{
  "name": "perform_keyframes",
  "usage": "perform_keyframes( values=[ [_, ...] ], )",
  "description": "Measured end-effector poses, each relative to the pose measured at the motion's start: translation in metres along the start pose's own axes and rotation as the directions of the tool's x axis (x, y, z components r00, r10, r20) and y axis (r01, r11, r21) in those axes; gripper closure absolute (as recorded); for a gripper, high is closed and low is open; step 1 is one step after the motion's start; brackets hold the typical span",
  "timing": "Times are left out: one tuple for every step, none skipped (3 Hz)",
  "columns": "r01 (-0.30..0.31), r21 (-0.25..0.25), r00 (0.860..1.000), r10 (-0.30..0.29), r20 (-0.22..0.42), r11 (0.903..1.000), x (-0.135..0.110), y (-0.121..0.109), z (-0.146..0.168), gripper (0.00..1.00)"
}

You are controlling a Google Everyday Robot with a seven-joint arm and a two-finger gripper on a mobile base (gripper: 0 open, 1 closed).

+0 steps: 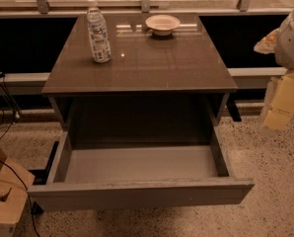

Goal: Close top drawer

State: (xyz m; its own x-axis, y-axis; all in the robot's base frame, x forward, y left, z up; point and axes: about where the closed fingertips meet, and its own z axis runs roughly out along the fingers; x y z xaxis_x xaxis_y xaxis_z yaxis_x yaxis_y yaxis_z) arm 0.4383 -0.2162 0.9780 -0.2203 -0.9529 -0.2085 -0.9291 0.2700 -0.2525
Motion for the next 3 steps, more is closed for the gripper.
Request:
perform_keyframes(
  values=[
    [0.000, 0.001, 1.000, 0.000, 0.000, 1.0000, 0.000, 0.000, 0.000, 0.00],
    [0.001, 0.011, 1.000, -0.001, 0.003, 0.9999, -0.001, 0.000, -0.003, 0.19],
    [-0.046, 0.009, 0.999, 0.045, 0.013, 0.9989, -0.003, 0.018, 0.011, 0.49]
  ],
)
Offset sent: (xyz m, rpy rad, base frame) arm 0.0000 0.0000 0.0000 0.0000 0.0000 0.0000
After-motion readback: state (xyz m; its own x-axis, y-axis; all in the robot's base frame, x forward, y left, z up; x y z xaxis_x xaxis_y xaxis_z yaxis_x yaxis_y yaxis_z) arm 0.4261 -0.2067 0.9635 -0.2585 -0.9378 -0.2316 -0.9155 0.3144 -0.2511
